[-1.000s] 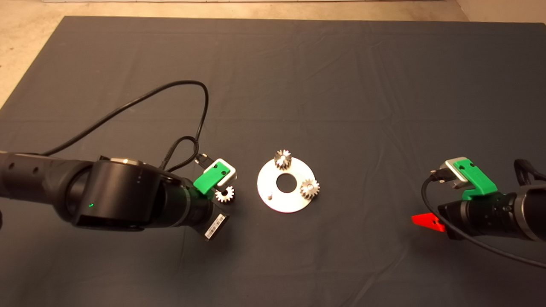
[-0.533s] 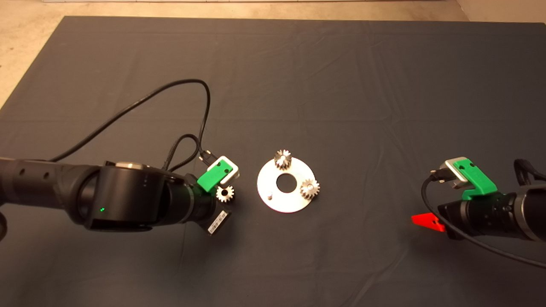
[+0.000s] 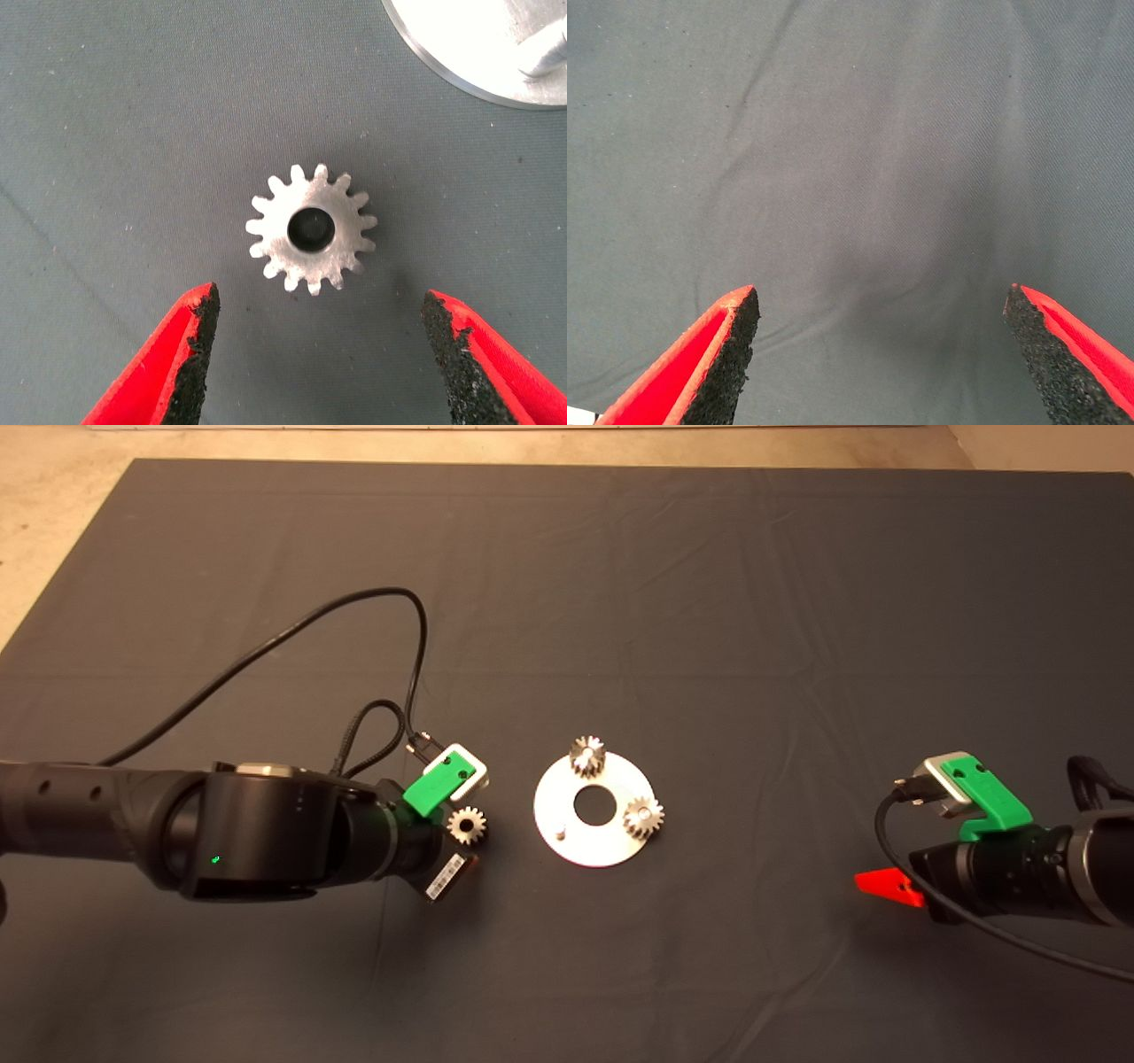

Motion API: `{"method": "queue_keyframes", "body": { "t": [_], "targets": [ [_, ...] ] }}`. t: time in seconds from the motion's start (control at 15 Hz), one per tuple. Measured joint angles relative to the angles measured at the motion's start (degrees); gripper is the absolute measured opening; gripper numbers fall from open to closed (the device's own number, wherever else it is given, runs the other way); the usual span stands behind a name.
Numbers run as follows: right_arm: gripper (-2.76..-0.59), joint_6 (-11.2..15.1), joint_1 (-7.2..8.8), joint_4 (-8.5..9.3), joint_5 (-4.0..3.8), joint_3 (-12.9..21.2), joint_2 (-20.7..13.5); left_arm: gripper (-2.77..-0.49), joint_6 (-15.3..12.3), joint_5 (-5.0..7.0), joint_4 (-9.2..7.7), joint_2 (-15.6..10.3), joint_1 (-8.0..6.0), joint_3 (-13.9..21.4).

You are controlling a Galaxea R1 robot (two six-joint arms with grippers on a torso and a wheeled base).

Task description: Install three planetary gears onto the carrier pins

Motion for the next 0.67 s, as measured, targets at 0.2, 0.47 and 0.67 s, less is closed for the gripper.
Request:
{"method": "queue_keyframes", "body": {
  "t": [0.2, 0.47, 0.67],
  "targets": [
    [-1.31, 0.0, -0.01, 0.01, 0.02, 0.0, 0.0, -1.67, 0.18, -0.58, 0.22, 0.0, 0.01, -0.46],
    [-1.31, 0.0, -0.01, 0.15, 0.02, 0.0, 0.0, -1.67, 0.2, -1.82, 2.73, 0.0, 1.48, -0.68],
    [-1.31, -0.02, -0.01, 0.23, 0.02, 0.0, 0.0, -1.67, 0.22, -4.3, 4.45, -0.2, 2.86, -1.37]
  ]
}}
